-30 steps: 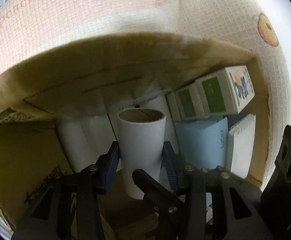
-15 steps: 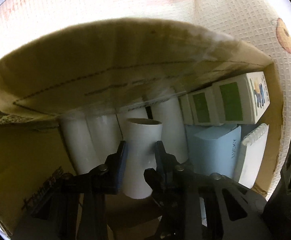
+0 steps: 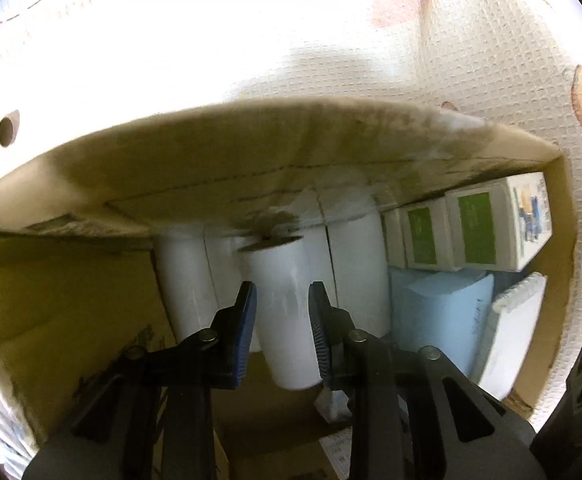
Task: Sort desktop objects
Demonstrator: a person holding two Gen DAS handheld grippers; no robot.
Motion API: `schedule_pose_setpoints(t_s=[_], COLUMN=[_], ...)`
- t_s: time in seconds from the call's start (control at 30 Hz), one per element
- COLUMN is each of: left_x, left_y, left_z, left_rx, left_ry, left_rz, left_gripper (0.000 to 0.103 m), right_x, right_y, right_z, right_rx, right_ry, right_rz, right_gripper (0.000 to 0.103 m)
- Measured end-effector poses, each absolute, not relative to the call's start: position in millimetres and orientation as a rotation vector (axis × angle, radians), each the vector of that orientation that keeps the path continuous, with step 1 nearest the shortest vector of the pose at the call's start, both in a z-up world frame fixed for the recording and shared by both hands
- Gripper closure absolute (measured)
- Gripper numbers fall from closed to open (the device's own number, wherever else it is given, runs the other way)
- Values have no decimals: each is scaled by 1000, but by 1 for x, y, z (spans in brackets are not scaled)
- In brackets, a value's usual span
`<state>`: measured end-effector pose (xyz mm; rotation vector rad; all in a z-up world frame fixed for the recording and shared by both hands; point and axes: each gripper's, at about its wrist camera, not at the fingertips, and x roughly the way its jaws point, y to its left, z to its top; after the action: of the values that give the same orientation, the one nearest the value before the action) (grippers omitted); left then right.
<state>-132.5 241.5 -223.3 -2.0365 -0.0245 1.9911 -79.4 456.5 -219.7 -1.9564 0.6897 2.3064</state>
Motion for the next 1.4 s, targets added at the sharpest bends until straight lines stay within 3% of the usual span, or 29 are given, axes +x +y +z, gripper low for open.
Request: schedule_pose_setpoints(t_s=[0.2, 0.23, 0.3, 0.43, 0.7, 0.87, 1.23, 1.4], left_x=[-135, -135, -133, -126, -134, -140, -130, -122], left_y=[223, 220, 216, 237, 244, 234, 204, 180], left_z=[-194, -188, -172, -152, -155, -150, -127, -118], left_rx=[-1904, -1868, -1764, -1598, -1440, -1463, -1415, -1364], left_ry=[-31, -21, 14, 110, 210, 162, 112, 26], left_rz=[1952, 1963, 2014, 2024, 1959, 1918, 1939, 1942], left_gripper=[74, 75, 90, 92, 92, 93, 92, 84], right_x=[-79, -80, -81, -87, -101, -113, -124, -103], right_y=[449, 449, 447, 447, 448, 438, 448, 446], right_z=[-211, -210, -211, -217, -248, -254, -254, -228], right_rx=[-1959, -1962, -1973, -1999, -2088, -2114, -2010, -1922], right_ry=[610, 617, 634, 682, 678, 525, 579, 614], right_rz=[2347, 2349, 2349, 2332, 2218, 2222, 2253, 2336], right_gripper=[82, 82, 82, 82, 82, 82, 82, 82])
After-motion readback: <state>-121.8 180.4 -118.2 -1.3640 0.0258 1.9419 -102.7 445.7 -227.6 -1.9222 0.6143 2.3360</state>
